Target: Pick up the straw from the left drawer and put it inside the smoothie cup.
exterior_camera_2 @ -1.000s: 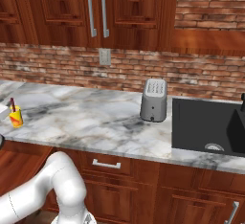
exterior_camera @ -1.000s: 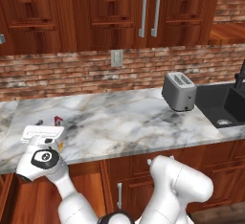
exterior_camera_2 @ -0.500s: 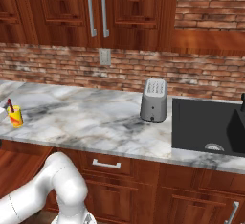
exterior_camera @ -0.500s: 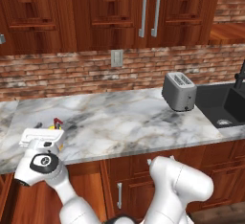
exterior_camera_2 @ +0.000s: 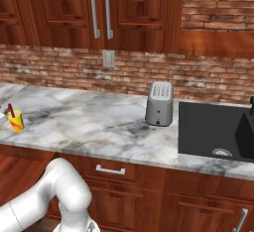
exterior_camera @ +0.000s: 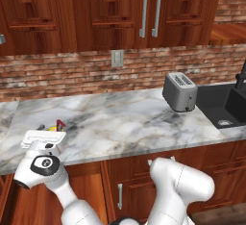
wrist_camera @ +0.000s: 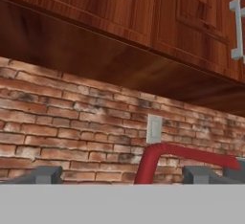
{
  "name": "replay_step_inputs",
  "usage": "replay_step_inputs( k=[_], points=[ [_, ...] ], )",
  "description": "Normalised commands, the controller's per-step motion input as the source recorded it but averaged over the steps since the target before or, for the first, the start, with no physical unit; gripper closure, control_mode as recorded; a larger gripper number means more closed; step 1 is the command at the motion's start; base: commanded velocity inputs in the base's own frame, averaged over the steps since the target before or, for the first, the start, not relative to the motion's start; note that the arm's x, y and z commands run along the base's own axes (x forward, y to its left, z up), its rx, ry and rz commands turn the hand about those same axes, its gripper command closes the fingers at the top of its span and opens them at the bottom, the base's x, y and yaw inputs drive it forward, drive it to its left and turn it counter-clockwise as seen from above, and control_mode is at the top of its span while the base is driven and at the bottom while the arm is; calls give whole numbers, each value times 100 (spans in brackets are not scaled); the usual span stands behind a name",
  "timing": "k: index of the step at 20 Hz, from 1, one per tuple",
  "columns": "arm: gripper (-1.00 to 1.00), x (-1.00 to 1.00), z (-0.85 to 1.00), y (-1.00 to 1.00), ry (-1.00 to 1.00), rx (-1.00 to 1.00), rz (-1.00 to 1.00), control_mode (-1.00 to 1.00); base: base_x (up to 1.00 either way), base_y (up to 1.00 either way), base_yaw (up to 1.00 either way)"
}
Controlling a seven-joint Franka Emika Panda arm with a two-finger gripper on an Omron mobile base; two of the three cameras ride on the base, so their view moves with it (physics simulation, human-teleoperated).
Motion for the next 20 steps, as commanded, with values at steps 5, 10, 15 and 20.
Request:
replay_step_inputs(
  k=[5, 10, 15, 20],
  points=[
    [-100, -7, 0, -7, 4, 1, -4, -100, 0, 0, 0],
    [-100, 0, 0, 0, 4, 0, -3, -100, 0, 0, 0],
    [-100, 2, 0, 0, 3, 0, 0, -100, 0, 0, 0],
    [-100, 8, -11, 0, 1, 0, 0, -100, 0, 0, 0]
  ],
)
